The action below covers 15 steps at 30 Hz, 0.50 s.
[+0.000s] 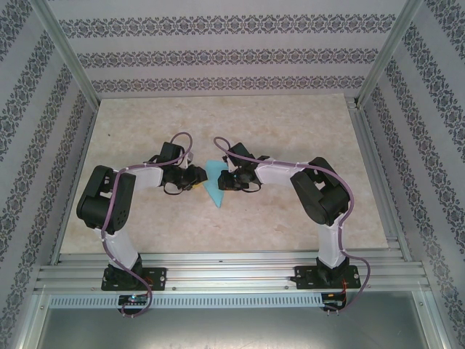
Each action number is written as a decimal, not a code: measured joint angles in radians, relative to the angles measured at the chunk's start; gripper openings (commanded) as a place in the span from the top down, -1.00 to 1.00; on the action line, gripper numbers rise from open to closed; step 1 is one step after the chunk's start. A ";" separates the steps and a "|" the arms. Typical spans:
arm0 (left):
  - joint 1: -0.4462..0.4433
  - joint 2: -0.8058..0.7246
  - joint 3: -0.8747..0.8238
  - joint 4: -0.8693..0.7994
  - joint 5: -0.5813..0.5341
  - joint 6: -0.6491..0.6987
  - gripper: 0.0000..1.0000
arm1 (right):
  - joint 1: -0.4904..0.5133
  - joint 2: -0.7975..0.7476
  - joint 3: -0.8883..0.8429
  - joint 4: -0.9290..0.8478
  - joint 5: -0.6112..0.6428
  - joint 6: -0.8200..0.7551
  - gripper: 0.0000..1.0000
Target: Fold a paper plane with a square sheet of paper (fold left side to right side)
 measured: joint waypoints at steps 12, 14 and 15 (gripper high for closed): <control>0.000 0.021 0.002 0.000 -0.005 -0.001 0.29 | 0.000 0.000 0.000 0.000 0.000 0.000 0.62; 0.000 0.016 0.002 -0.002 -0.015 0.000 0.28 | 0.000 0.000 0.000 0.000 0.000 0.000 0.62; 0.000 0.011 0.002 -0.006 -0.025 0.000 0.27 | 0.000 0.000 0.000 0.000 0.000 0.000 0.62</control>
